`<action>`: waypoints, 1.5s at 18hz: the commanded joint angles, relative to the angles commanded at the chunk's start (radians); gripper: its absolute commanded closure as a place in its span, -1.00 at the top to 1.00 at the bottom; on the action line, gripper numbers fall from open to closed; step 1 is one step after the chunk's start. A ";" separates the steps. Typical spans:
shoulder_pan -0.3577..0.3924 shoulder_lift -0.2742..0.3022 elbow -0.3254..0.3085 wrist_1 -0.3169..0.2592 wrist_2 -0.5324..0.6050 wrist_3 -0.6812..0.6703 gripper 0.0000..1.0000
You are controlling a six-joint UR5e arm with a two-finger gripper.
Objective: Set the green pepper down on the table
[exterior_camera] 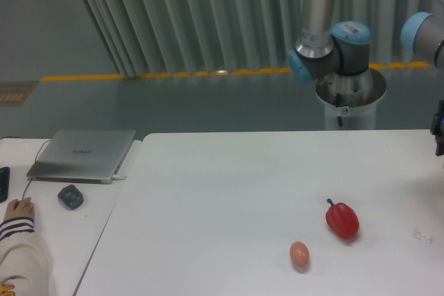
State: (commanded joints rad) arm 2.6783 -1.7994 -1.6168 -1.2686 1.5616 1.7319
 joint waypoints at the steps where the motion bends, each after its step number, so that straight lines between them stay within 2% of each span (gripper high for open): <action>1: 0.008 0.002 0.002 0.003 -0.003 0.002 1.00; 5: 0.057 0.020 0.003 0.014 -0.002 -0.015 1.00; 11: 0.173 0.043 0.006 -0.002 -0.024 -0.008 1.00; 19: 0.207 0.026 -0.012 -0.015 -0.008 -0.018 1.00; 22: 0.241 0.008 -0.015 -0.011 -0.006 -0.107 1.00; 27: 0.249 -0.031 -0.005 0.005 -0.017 -0.299 1.00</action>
State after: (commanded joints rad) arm 2.9268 -1.8300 -1.6215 -1.2641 1.5447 1.4332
